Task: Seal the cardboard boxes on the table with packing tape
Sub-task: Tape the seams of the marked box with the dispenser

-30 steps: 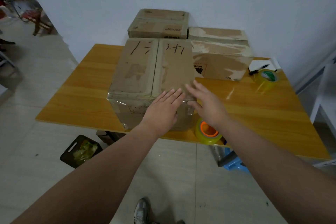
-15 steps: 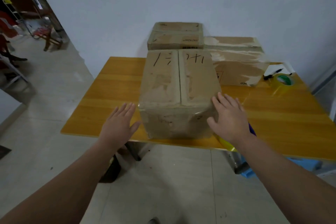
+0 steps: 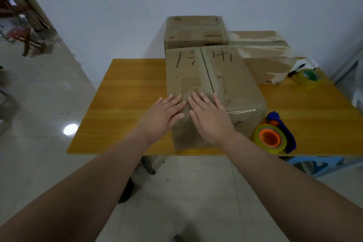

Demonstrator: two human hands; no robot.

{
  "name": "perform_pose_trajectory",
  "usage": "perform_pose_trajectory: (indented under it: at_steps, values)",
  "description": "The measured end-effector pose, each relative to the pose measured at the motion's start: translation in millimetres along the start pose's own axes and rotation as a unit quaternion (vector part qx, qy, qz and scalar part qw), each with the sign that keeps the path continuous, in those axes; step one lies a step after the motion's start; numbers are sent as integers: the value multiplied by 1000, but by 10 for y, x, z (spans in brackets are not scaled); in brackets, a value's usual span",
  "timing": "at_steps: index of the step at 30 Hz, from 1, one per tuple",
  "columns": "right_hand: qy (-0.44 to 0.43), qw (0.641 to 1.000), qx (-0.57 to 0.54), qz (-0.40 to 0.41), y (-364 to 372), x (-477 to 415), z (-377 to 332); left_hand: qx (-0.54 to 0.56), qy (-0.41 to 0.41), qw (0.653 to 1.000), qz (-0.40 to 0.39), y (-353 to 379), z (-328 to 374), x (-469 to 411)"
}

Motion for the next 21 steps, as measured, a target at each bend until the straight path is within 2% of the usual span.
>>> perform_pose_trajectory:
  at_steps: [4,8,11,16,21]
  values:
    - [-23,992,120,32,94,56,21,-109,23,993,-36,32,18,15]
    - [-1,986,154,59,110,69,-1,-167,15,985,-36,79,32,31]
    - [-16,982,179,50,148,62,1,-189,14,980,-59,119,36,40]
    - [-40,987,152,34,-16,93,147,-206,-9,975,-83,67,150,3]
    - [40,996,66,39,-277,80,696,-144,-16,989,-42,-10,447,-249]
Point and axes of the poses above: each hand's wrist, its own x-axis away from the middle knuckle, its own y-axis out of the palm, z = x × y, the point moved 6 cm from there along -x, towards the middle knuckle, and after that the axes turned 14 degrees about y, right-handed, at the moved point
